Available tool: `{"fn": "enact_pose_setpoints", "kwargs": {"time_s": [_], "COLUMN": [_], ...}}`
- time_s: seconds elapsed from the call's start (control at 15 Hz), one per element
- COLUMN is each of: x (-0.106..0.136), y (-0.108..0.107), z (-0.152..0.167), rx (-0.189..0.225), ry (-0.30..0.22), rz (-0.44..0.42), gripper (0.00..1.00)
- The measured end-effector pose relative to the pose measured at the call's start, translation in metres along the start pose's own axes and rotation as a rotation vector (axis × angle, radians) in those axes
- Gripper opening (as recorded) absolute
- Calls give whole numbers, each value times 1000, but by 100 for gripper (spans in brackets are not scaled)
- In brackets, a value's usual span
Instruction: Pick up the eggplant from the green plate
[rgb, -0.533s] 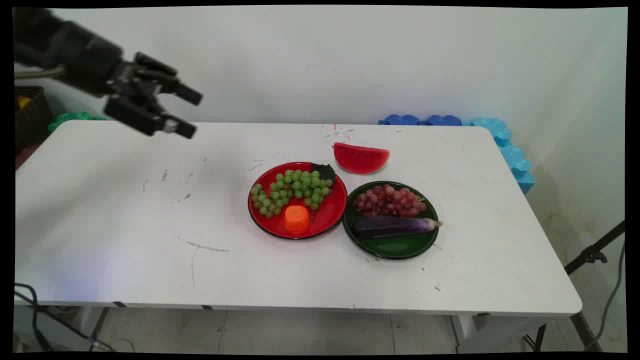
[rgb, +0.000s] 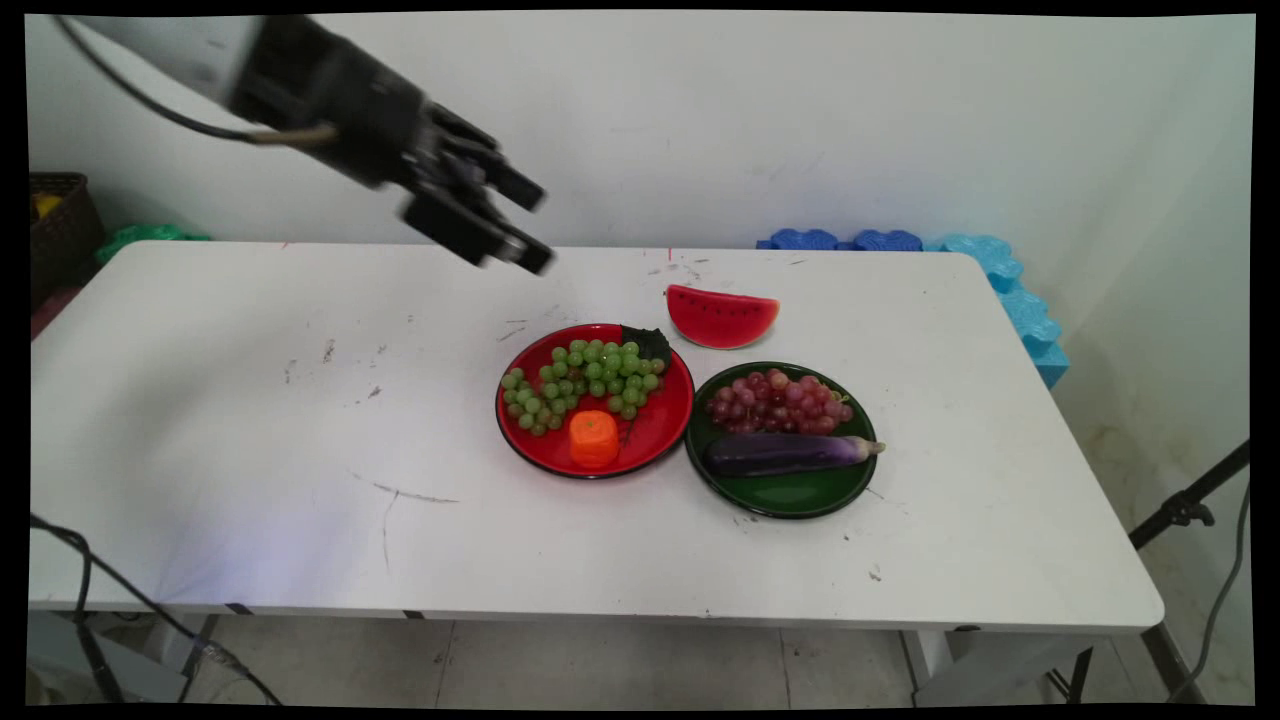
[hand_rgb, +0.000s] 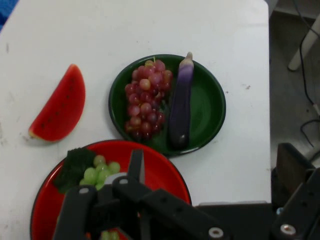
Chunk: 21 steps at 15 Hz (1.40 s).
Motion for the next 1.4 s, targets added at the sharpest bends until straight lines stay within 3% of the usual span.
{"fn": "enact_pose_setpoints", "kwargs": {"time_s": [0.27,0.87,1.4], "x": [15,17,10], "y": [11,45,53], "z": [63,205,298], "rx": [9,17,80], "ry": [-39,-120,-170], "rz": [4,41,49], "gripper": [100,100,100]}}
